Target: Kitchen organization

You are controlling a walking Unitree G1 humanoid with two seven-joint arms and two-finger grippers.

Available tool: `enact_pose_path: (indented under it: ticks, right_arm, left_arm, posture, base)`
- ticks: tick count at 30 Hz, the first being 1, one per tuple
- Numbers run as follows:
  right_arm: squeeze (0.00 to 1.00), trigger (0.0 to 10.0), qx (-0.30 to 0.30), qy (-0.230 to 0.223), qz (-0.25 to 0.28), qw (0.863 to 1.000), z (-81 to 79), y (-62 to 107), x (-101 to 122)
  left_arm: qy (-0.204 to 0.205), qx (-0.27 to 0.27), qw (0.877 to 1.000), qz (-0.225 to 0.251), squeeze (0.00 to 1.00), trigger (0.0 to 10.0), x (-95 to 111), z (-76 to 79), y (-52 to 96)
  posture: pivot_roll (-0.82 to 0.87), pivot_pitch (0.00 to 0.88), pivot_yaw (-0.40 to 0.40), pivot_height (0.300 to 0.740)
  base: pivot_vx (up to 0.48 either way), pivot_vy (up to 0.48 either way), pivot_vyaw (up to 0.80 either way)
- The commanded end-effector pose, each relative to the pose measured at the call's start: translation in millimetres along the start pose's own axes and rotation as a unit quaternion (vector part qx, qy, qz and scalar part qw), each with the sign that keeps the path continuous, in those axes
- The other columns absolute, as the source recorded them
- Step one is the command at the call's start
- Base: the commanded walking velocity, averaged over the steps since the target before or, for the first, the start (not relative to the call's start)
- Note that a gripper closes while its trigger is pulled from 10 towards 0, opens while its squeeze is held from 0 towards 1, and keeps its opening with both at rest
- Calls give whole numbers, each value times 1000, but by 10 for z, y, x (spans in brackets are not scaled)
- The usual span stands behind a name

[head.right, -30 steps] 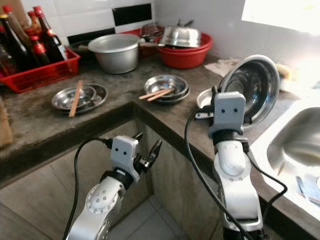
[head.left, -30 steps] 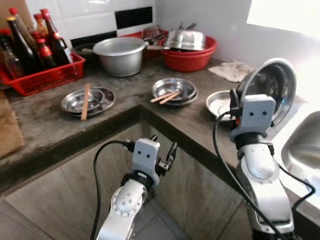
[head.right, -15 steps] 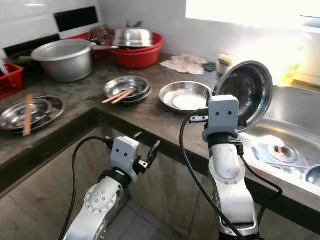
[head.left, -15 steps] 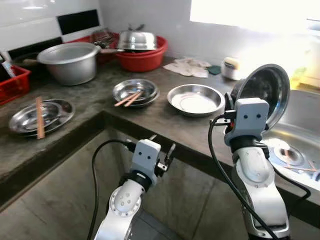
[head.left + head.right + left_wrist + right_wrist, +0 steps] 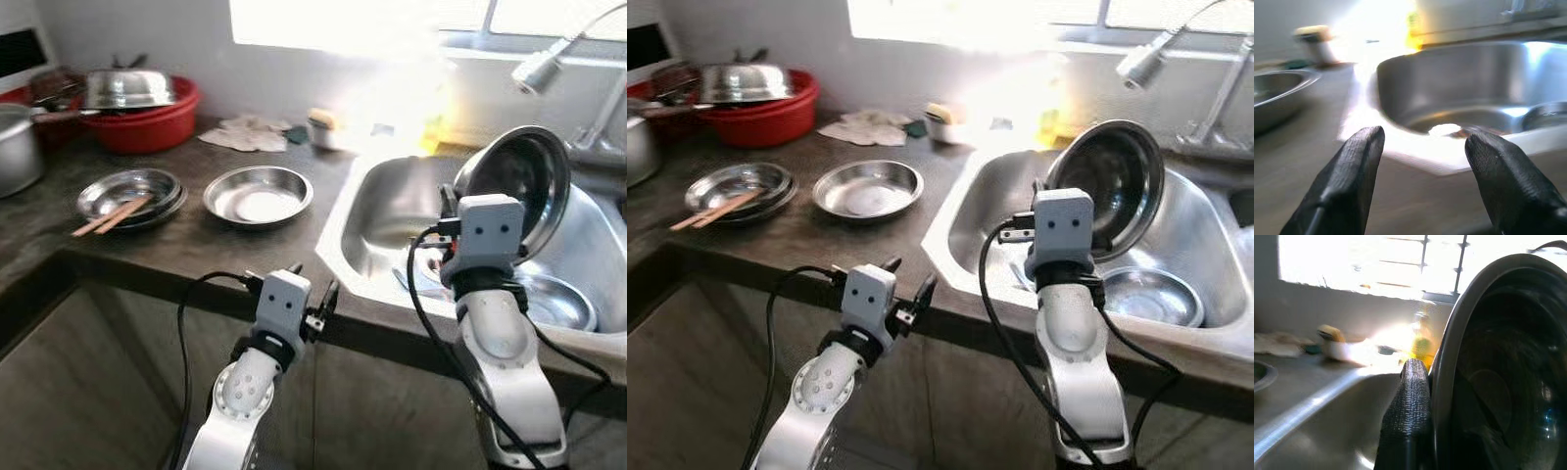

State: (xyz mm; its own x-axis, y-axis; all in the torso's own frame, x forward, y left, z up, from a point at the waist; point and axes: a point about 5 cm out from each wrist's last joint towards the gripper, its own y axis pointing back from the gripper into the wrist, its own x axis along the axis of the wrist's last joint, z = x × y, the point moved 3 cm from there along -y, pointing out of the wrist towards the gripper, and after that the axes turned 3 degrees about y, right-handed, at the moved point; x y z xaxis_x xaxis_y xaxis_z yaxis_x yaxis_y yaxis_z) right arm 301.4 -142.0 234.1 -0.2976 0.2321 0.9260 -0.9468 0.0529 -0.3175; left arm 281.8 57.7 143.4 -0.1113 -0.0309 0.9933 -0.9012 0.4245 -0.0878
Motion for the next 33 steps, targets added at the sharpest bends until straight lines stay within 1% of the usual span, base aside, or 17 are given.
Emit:
enact_pose_path:
  ticks: [1, 4, 5, 6, 11, 14, 24, 26, 28, 31, 32, 33]
  right_arm:
    - [0, 0, -8, 2, 12, 1000, 29, -25, 69]
    - [0, 0, 3, 3, 10, 1000, 3, -42, 65]
    - [0, 2471, 4, 5, 10, 1000, 1, -46, 65]
    - [0, 10000, 5, 4, 7, 1000, -5, -53, 56]
    - [0, 10000, 16, 6, 1, 1000, -15, -112, 40]
    - [0, 10000, 23, 7, -2, 1000, -10, -166, 39]
    - [0, 10000, 40, 18, -1, 999, 15, -291, 57]
    - [0, 10000, 45, 20, -5, 999, 19, -324, 53]
    - [0, 10000, 51, 21, -6, 998, 15, -341, 54]
    - [0, 10000, 76, 27, -20, 997, -7, -383, 26]
    - [0, 10000, 90, 43, -39, 994, -18, -406, -22]
    - [0, 10000, 88, 43, -51, 994, 1, -426, -49]
  left_arm:
    - [-3, -3, 1000, 3, 0, 10000, 31, 26, -9]
    - [13, 2, 1000, -3, 0, 10000, 14, 16, -13]
    - [11, 4, 1000, -3, 0, 10000, 14, 9, -13]
    - [11, 5, 1000, -2, 0, 10000, 13, 5, -14]
    - [1, 9, 1000, 4, 0, 10000, 31, -3, -12]
    - [-8, 4, 1000, 4, 0, 10000, 27, 15, -8]
    - [-6, 4, 1000, -2, 0, 10000, 5, 18, -2]
    - [3, 3, 1000, 0, 0, 10000, 10, 18, -3]
    - [8, 11, 1000, -6, 0, 10000, -5, -2, -5]
    - [8, 13, 1000, -7, 0, 10000, -10, -14, -4]
    - [8, 14, 1000, -8, 0, 10000, -13, -15, -4]
    - [8, 13, 1000, -9, 0, 10000, -14, -12, -3]
  posture:
    - [91, 0, -12, 740]
    - [91, 0, -12, 740]
    - [91, 0, -12, 740]
    - [91, 0, -14, 740]
    - [92, 0, -17, 740]
    - [93, 0, -20, 740]
    - [96, 0, -23, 740]
    - [97, 0, -24, 740]
    - [96, 0, -23, 740]
    - [98, 0, -25, 740]
    - [98, 0, -24, 740]
    - [98, 0, -25, 740]
  base:
    - [330, -345, -800]
    - [182, 0, -521]
    - [0, 0, 0]
    - [0, 0, 0]
    - [0, 0, 0]
    - [332, -216, 0]
    - [362, -310, 0]
    - [469, 0, 0]
    - [0, 0, 0]
    - [0, 0, 0]
    - [0, 0, 0]
    - [0, 0, 0]
